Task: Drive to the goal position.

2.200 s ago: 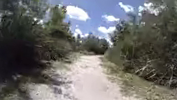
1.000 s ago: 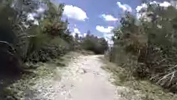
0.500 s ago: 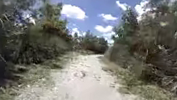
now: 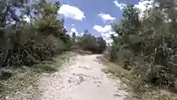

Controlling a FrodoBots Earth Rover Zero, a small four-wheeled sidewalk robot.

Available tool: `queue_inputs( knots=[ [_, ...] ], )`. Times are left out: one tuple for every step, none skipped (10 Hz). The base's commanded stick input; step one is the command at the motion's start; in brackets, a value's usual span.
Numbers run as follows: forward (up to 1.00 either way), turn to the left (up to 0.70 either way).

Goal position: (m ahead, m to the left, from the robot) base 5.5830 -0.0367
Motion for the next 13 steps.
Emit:
queue_inputs(
  knots=[
    [0.7,0.0],
    [0.7,0.0],
    [0.7,0.0],
    [0.7,0.0],
    [0.7,0.0],
    [0.7,0.0],
    [0.7,0.0],
    [0.7,0.0],
    [0.7,0.0],
    [0.7,0.0],
    [0.7,0.0],
    [0.7,0.0],
    [0.7,0.0]
  ],
)
